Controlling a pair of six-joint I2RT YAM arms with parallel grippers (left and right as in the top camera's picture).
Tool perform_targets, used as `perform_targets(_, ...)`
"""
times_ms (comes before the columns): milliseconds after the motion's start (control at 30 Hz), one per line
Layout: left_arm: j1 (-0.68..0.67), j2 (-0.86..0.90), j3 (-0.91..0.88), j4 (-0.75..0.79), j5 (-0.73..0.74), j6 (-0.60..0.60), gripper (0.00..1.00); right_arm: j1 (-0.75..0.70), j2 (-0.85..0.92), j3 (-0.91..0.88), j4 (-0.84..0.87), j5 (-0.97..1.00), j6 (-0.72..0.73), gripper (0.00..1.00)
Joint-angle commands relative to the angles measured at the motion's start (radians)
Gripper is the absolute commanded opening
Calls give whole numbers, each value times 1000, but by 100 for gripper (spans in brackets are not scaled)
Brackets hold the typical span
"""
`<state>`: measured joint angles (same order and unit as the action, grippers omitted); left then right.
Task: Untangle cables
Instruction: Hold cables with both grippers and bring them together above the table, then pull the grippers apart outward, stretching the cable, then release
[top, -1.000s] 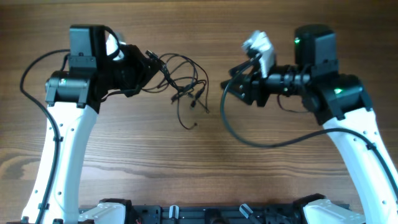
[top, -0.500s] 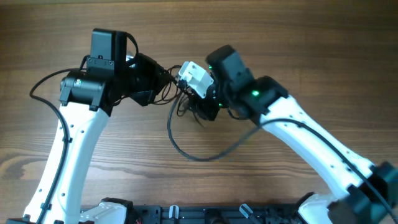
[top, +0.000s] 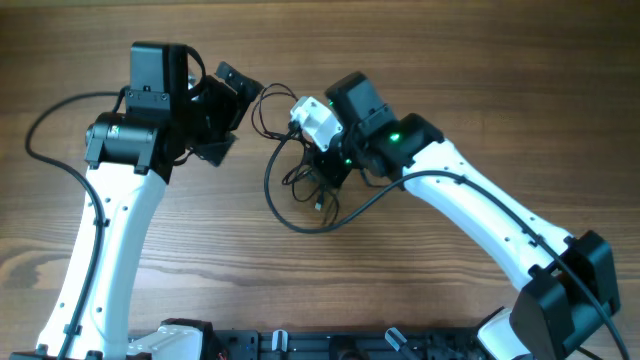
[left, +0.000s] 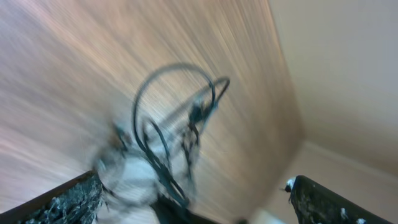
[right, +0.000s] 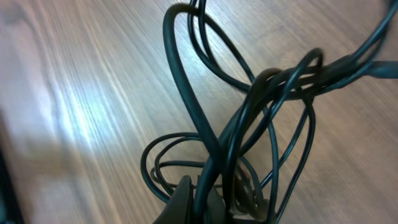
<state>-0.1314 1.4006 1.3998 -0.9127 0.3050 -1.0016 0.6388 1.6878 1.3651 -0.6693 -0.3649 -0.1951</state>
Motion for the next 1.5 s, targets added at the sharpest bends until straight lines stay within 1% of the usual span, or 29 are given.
perform_targets(0, 4, -3, 7, 2, -116, 307, 100, -63, -18, -2, 3, -246, 100, 4)
perform_targets(33, 4, 2, 7, -2, -116, 344, 95, -87, -18, -2, 3, -351, 101, 4)
perform_targets(67, 5, 10, 6, -14, -116, 343, 93, -100, -18, -2, 3, -404, 101, 4)
perform_targets(100, 4, 25, 6, -32, -97, 344, 89, -120, -18, -2, 4, -445, 126, 5)
perform_targets(133, 5, 48, 6, -47, -55, 365, 88, -131, -18, -2, 4, -445, 154, 4)
perform_targets(167, 4, 71, 6, -45, 6, 432, 88, -139, -18, -2, 6, -446, 173, 4)
perform_targets(233, 4, 131, 6, -31, 162, 608, 85, -144, -18, -2, 15, -501, 172, 4)
perform_targets(267, 4, 160, 6, -22, 214, 670, 82, -144, -18, -2, 26, -537, 172, 4)
perform_targets(333, 4, 219, 6, -10, 318, 742, 80, -144, -18, -2, 31, -554, 174, 4)
perform_targets(400, 5, 253, 6, 2, 350, 763, 79, -144, -18, -2, 29, -557, 177, 4)
perform_targets(533, 2, 288, 6, 53, 350, 763, 82, -144, -18, -2, 29, -582, 175, 4)
perform_targets(633, -17, 289, 6, 128, 349, 758, 82, -143, -18, -2, 28, -724, 105, 4)
perform_targets(667, -25, 290, 6, 151, 349, 758, 80, -143, -18, -2, 27, -730, 105, 4)
perform_targets(700, -34, 291, 6, 171, 349, 756, 77, -143, -18, -2, 24, -730, 102, 4)
perform_targets(733, -40, 296, 6, 187, 348, 750, 71, -143, -18, -2, 20, -755, 84, 4)
perform_targets(767, -50, 307, 6, 197, 344, 747, 61, -143, -18, -2, 20, -791, 63, 4)
perform_targets(800, -59, 319, 6, 198, 329, 747, 48, -143, -18, -2, 21, -800, 63, 4)
perform_targets(833, -68, 341, 6, 190, 299, 747, 29, -143, -18, -2, 21, -800, 63, 4)
perform_targets(867, -69, 359, 6, 177, 263, 745, 7, -143, -18, -2, 21, -783, 64, 4)
perform_targets(900, -69, 367, 6, 165, 206, 728, 4, -143, -18, -2, 19, -763, 64, 4)
perform_targets(967, -54, 368, 6, 126, -3, 643, 4, -145, -18, -2, -9, -637, 93, 4)
perform_targets(1000, -38, 359, 6, 101, -85, 615, 4, -149, -18, -2, -33, -555, 121, 4)
perform_targets(1033, -19, 347, 6, 85, -116, 611, 4, -154, -18, -2, -58, -476, 137, 4)
perform_targets(1100, 36, 298, 6, 62, -120, 597, 4, -183, -18, -2, -124, -250, 207, 4)
perform_targets(1200, 93, 235, 6, 57, -120, 553, 4, -227, -18, -2, -173, -40, 279, 5)
perform_targets(1233, 125, 198, 6, 54, -120, 521, 4, -266, -18, -2, -198, 46, 306, 5)
perform_targets(1333, 198, 117, 6, 51, -120, 468, 4, -356, -18, -2, -243, 198, 311, 5)
perform_targets(1467, 299, 49, 6, 34, -120, 434, 4, -491, -18, -2, -286, 382, 329, 7)
